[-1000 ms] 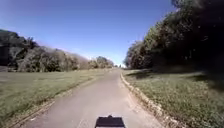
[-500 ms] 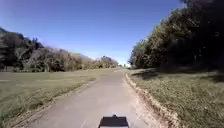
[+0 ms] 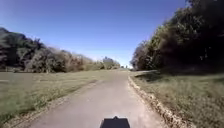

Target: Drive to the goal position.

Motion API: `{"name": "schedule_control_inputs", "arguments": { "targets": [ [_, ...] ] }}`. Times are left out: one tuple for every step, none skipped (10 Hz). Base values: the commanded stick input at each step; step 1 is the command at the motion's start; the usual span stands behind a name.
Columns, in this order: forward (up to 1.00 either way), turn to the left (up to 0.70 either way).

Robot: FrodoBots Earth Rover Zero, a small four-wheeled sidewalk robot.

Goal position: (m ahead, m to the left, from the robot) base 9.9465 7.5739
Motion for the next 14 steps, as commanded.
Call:
{"name": "schedule_control_inputs", "arguments": {
  "targets": [
    [0.5,0.0],
    [0.5,0.0],
    [0.5,0.0],
    [0.5,0.0],
    [0.5,0.0],
    [0.5,0.0],
    [0.5,0.0],
    [0.5,0.0],
    [0.5,0.0],
    [0.5,-0.13],
    [0.5,-0.24],
    [0.5,-0.07],
    [0.5,0.0],
    [0.5,0.0]
  ]
}}
